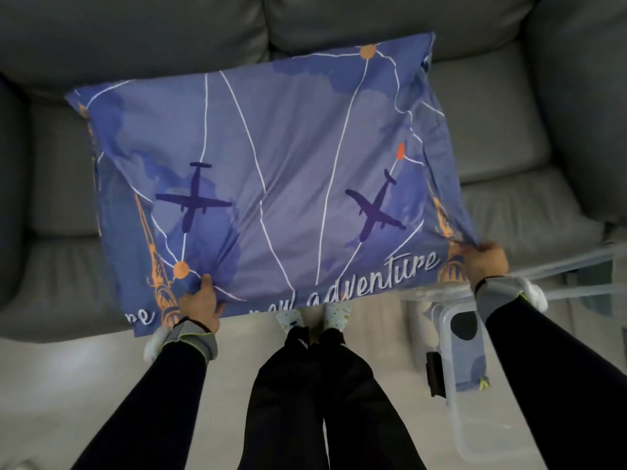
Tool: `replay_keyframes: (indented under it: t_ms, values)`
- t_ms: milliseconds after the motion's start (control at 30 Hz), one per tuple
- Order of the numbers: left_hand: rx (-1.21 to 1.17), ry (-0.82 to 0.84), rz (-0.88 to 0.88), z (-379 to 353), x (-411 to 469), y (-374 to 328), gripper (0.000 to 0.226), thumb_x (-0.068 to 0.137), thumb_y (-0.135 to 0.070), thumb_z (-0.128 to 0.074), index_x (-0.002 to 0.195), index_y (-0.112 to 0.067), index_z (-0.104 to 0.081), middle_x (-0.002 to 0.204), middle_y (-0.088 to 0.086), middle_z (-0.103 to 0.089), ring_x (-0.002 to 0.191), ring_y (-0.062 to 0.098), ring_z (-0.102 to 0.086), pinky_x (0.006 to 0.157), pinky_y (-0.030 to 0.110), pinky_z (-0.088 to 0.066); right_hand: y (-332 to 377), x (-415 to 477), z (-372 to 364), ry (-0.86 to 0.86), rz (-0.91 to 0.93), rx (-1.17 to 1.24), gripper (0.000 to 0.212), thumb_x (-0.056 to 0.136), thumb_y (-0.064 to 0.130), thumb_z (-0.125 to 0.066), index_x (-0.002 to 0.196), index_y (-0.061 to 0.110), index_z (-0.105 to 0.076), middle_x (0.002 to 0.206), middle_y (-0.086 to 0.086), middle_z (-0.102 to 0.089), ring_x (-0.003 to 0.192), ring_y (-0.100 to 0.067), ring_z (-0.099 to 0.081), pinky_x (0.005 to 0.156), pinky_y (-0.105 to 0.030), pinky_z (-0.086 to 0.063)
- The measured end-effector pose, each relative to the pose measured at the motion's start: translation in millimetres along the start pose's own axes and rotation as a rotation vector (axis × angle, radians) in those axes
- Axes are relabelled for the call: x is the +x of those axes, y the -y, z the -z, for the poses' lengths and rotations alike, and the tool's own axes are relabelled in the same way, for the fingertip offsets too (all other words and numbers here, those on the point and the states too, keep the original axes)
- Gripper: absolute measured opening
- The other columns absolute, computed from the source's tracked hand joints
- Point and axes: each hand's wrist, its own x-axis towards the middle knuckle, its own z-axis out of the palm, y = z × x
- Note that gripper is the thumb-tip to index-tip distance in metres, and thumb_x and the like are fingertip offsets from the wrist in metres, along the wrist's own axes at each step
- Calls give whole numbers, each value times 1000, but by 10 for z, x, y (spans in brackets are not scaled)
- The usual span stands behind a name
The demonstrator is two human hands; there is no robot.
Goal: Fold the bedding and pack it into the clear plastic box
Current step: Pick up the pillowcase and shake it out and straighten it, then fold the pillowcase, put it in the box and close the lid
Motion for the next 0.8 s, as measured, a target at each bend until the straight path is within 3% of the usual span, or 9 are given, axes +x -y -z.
replay_keyframes:
  t_ms: [67,167,267,333,433,533,633,700,800]
  values:
    - [50,115,76,69,19,8,49,79,-56,-66,103,-14,-55,101,6,-55,83,23,-58,63,32,-57,64,-132,-6,-166,-80,77,39,83,16,-63,117,-1,-55,122,-28,-57,115,-41,-54,95,-43,-40]
    - [10,228,152,73,-58,99,77,60,-75,-70,112,-20,-59,113,-4,-63,103,16,-61,75,34,-58,127,-617,-186,-261,-97,126,67,78,36,-73,127,1,-44,131,-24,-44,118,-39,-47,98,-41,-34]
    - [-299,194,143,47,-134,187,70,68,-68,-68,120,-23,-61,123,-4,-65,111,14,-61,71,26,-55,225,-1082,-540,-47,-168,278,65,73,57,-72,113,11,-51,117,-15,-53,113,-34,-52,98,-39,-38]
    - [-396,299,136,-51,-237,199,70,77,-61,-65,128,-15,-57,129,4,-62,114,19,-62,82,31,-55,334,-1219,-680,164,-179,645,61,60,72,-72,81,19,-49,81,-7,-52,75,-27,-55,76,-38,-45]
    - [-449,467,100,-111,-372,81,72,84,-56,-59,136,-7,-50,134,14,-57,125,29,-54,101,43,-48,560,-1185,-699,294,-113,738,44,75,55,-72,79,16,-53,65,-1,-51,57,-14,-47,59,-29,-45]
    - [-512,611,150,-94,-453,64,57,89,-53,-53,134,-18,-52,129,8,-61,121,26,-57,104,42,-44,562,-954,-602,127,3,736,22,88,26,-68,70,16,-58,50,11,-57,48,1,-46,60,-24,-44]
    - [-488,515,155,-31,-420,218,23,93,-37,-54,112,-25,-62,113,1,-69,109,21,-62,81,31,-56,263,-658,-437,-12,-57,620,29,84,34,-66,60,22,-54,44,12,-55,47,2,-46,63,-31,-42]
    - [-444,339,140,11,-349,305,6,93,-25,-57,97,-25,-62,108,1,-67,100,16,-61,67,25,-58,107,-542,-361,3,-124,561,35,78,47,-61,60,17,-57,50,7,-55,60,-15,-52,58,-34,-41]
    - [-316,209,141,83,-262,366,11,88,-35,-64,93,-26,-61,107,-2,-58,92,11,-56,76,29,-55,106,-614,-324,-12,-180,577,25,90,32,-56,82,10,-63,69,-6,-60,75,-23,-52,49,-23,-41]
